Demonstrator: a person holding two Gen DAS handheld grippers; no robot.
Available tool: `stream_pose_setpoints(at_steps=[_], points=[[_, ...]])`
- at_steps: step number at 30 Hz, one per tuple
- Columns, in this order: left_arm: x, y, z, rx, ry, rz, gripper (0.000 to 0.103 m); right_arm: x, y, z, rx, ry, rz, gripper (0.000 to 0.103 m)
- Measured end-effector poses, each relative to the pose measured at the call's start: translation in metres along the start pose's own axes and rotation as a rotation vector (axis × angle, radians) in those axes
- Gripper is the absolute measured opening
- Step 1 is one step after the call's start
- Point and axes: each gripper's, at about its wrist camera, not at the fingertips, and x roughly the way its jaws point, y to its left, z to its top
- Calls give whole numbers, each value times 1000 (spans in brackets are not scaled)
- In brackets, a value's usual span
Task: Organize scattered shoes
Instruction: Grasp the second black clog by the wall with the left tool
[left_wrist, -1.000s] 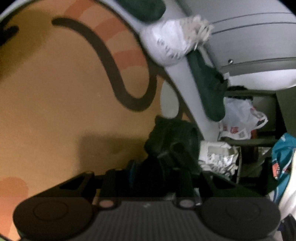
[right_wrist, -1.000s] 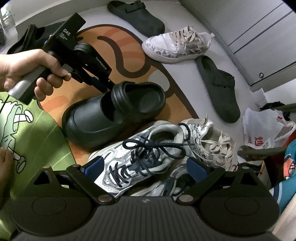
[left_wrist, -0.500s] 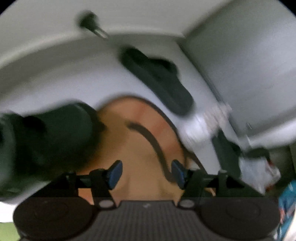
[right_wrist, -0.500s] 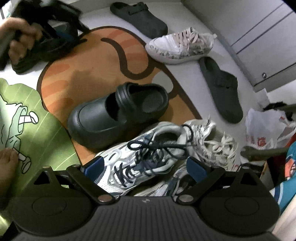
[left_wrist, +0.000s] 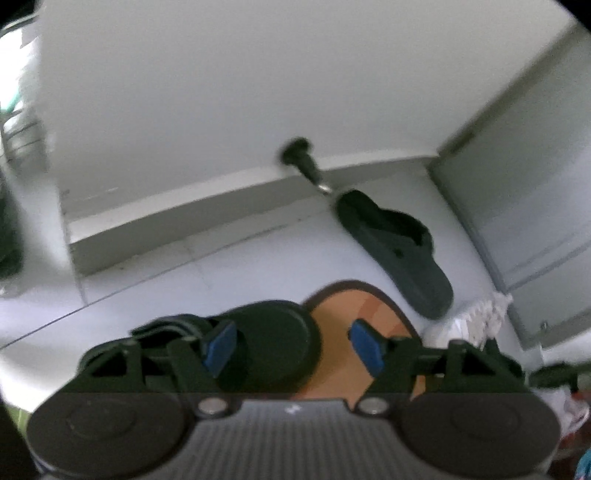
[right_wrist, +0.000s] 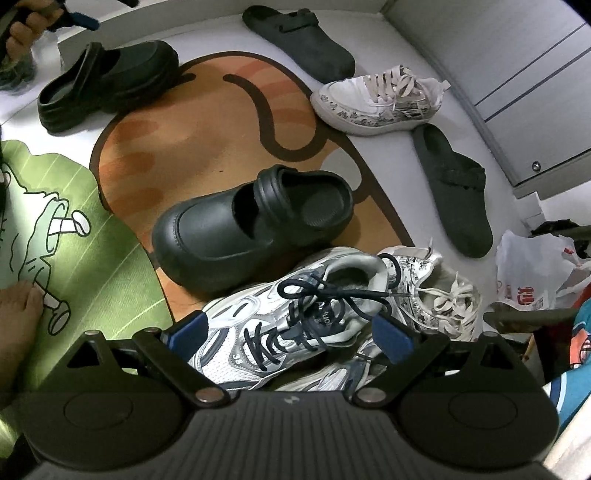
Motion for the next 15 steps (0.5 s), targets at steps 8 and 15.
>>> stream_pose_setpoints(at_steps=[8,15], points=[[-3,23,5,-48,5,61,72,0,3,-1,-11,-1,-1,98],[12,22,-8,-22,76,82,72,0,3,-1,-9,4,2,98]])
